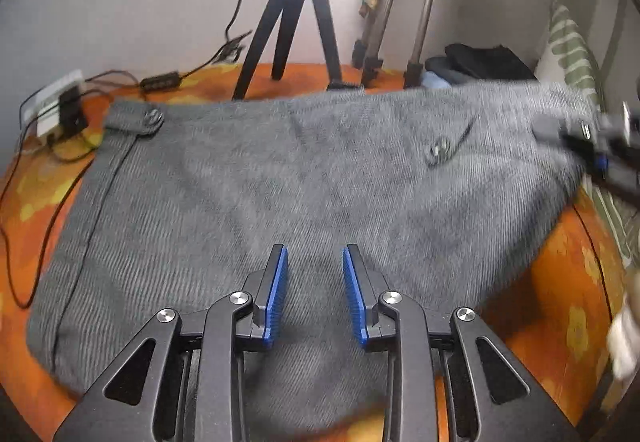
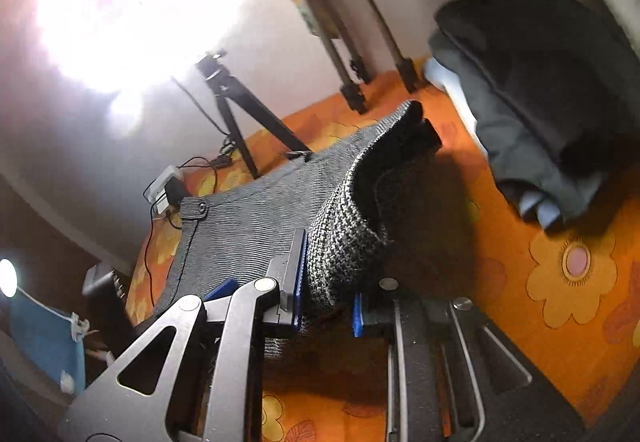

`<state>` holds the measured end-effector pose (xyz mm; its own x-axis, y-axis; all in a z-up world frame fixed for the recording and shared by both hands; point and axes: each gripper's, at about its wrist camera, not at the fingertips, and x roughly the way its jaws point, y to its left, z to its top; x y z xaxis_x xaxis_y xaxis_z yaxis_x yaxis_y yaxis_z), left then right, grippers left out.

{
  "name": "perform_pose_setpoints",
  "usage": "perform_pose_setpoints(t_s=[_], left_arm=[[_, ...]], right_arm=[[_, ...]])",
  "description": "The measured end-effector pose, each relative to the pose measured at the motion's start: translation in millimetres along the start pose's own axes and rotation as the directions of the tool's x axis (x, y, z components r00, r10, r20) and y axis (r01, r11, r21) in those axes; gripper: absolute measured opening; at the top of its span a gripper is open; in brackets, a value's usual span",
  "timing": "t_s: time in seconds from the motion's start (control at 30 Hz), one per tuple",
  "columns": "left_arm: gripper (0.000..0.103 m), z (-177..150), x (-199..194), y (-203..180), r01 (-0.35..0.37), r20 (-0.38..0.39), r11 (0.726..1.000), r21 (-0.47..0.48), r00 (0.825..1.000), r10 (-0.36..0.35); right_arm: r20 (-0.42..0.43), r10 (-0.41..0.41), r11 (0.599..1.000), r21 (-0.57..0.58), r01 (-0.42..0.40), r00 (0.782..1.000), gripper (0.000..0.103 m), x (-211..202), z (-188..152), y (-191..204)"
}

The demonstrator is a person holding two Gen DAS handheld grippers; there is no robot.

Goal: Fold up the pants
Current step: 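Lift the held edge with the right gripper and fold it over the shorts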

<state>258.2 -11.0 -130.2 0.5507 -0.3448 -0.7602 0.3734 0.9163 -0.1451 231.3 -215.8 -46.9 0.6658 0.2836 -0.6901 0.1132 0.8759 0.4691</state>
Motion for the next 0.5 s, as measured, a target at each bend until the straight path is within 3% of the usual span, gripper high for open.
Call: perform_pose_setpoints(t_s=[0.23,0.37,0.5], left_arm=[[0.027,-20.2,-1.1,2.8,0.023,-0.006,1.0,0.021,1.0,-0.023],[0.027,-20.6,-27.1,30.9,0.047,0.047,0.998,-0.048,0.998,-0.044],[0.027,-22.9,-56.1,78.1,0.008,0.096,0.989,-0.147,0.995,0.006]], right_arm=[[0.024,-0.031,0.991,-0.133,0.034,0.999,0.019,4.1,1.6,34.3],[0.038,-0.042,0.974,-0.22,0.05,0.998,0.018,6.1,1.8,61.1],[0.044,-0.046,0.953,-0.297,0.057,0.998,0.018,11.8,-1.1,89.9]])
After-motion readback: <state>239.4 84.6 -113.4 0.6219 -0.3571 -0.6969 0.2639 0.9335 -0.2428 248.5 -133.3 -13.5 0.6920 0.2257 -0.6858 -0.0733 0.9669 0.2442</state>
